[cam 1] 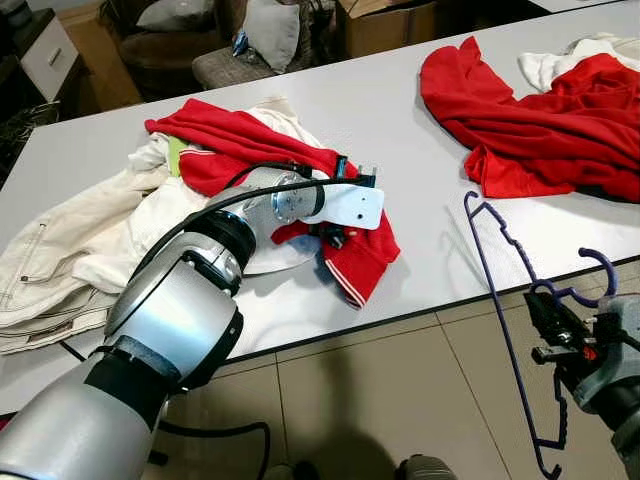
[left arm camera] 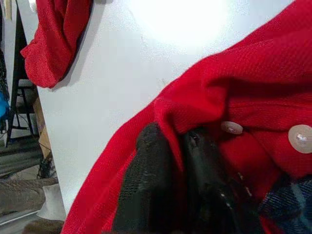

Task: Hang hanger

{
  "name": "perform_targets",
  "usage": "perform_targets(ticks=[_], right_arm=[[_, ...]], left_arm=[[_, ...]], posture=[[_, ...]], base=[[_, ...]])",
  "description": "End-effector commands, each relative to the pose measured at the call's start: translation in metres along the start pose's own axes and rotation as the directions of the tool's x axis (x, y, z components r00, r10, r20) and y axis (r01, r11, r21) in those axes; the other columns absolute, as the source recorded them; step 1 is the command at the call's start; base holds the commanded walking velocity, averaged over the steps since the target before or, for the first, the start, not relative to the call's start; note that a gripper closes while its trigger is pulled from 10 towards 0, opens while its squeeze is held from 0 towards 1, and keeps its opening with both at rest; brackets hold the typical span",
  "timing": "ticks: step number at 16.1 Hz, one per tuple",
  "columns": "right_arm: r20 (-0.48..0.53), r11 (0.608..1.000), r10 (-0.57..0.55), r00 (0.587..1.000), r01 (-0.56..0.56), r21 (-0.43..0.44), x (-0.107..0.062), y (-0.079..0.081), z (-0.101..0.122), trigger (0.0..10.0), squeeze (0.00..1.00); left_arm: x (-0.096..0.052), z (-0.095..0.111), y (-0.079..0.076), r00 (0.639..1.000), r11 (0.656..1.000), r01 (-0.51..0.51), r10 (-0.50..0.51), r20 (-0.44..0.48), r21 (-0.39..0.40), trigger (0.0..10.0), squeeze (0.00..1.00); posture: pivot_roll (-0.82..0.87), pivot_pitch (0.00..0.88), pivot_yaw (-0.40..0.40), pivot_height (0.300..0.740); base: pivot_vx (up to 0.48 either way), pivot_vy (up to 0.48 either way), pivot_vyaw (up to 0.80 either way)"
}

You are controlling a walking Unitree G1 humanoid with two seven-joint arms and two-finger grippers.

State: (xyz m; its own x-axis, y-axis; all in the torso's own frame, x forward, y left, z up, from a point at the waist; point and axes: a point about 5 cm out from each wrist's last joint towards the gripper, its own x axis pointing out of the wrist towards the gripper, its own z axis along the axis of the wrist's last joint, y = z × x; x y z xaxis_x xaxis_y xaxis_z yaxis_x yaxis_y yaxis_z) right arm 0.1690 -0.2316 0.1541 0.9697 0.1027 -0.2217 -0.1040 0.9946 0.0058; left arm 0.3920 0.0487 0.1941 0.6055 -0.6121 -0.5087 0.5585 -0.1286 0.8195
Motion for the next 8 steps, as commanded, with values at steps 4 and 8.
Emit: perform_targets(ticks=[4,8], right_arm=[[-0.008,1.0,-0.007,1.0,0.007,0.007,0.004,0.001,-0.003,10.0,0.0],[0.059,1.0,0.024,0.998,-0.025,0.013,0.012,0.005,0.004,10.0,0.0]], left_arm=[[-0.006,-0.001,0.011,1.0,0.999,-0.005,0.006,0.008,-0.039,0.0,0.0],[-0.008,0.002,0.02,0.995,0.97,-0.053,0.072,0.069,-0.239,0.0,0.0]], posture=[[-0.35,0.08,0.166,0.74],[-0.34,0.031,0.194,0.74]], base=[[0.0,0.0,0.0],[0.0,0.0,0.0]])
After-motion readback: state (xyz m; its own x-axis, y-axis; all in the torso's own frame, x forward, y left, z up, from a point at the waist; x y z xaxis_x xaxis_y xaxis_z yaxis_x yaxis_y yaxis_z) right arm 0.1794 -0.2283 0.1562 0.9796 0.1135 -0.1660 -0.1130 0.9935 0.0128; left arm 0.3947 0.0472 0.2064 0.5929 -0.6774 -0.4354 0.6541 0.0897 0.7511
